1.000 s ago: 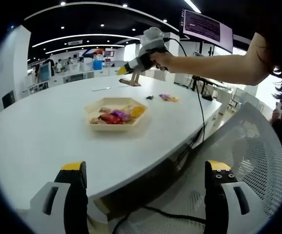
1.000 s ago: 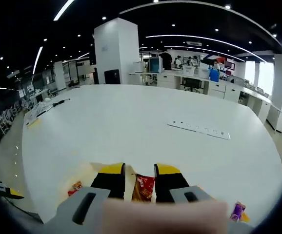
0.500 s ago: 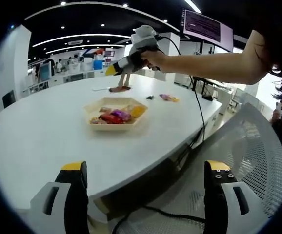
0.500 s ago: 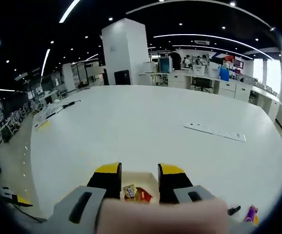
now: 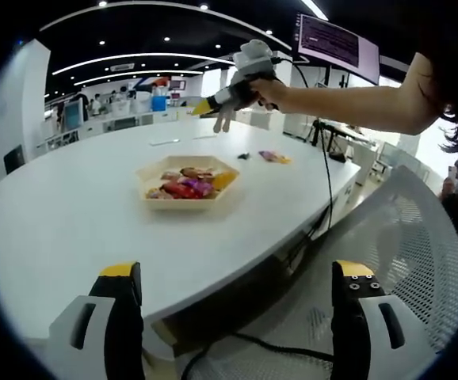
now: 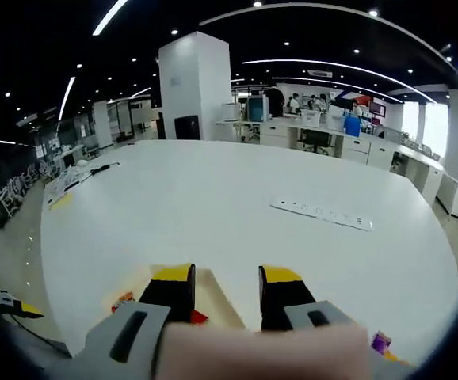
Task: Place the target food into the container with the food tongs after gripping and lifting it, then release it inside without dropping or visibly crushing the food.
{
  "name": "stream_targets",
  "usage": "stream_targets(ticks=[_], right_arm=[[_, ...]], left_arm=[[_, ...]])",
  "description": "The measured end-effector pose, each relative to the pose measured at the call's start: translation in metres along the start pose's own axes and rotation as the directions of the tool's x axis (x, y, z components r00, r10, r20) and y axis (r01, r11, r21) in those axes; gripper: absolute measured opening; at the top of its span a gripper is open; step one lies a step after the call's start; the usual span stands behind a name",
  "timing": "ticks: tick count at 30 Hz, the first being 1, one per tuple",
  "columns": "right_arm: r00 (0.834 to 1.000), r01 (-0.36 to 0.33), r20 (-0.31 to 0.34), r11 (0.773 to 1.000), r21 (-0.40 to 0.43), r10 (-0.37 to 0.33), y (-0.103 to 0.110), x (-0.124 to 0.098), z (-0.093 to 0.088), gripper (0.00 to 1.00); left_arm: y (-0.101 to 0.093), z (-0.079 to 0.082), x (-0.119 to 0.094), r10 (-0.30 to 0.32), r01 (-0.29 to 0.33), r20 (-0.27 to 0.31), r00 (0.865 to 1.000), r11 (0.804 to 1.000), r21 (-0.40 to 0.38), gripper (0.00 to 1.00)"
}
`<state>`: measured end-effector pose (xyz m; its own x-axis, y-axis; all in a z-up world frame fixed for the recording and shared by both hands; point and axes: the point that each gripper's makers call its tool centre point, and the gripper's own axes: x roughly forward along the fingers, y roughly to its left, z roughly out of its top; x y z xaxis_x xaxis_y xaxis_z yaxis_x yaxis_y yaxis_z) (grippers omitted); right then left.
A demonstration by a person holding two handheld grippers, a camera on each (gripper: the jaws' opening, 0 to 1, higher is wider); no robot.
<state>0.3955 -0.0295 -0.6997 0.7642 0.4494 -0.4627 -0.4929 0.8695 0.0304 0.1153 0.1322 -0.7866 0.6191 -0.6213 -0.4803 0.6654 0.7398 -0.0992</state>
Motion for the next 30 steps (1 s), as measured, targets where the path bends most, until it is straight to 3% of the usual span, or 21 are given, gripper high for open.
stream_targets(ticks=[7, 18, 30], right_arm=[[0.999, 0.053, 0.001, 0.998, 0.02, -0.053, -0.035, -0.018, -0.006, 0.31], [0.996, 0.086, -0.04, 0.995, 0.05, -0.084, -0.071, -0.017, -0.039, 0.31], [0.986, 0.161, -0.07, 0.981, 0.111, -0.154, -0.12, -0.011, -0.062, 0.31]], left_arm=[[0.001, 0.001, 0.0, 0.0, 0.0, 0.003, 1.0, 1.0, -0.004, 0.96], [0.003, 0.0, 0.0, 0.015, -0.015, -0.002, 1.0, 1.0, -0.012, 0.98], [0.002, -0.004, 0.001, 0.01, -0.01, -0.023, 1.0, 1.0, -0.016, 0.98]])
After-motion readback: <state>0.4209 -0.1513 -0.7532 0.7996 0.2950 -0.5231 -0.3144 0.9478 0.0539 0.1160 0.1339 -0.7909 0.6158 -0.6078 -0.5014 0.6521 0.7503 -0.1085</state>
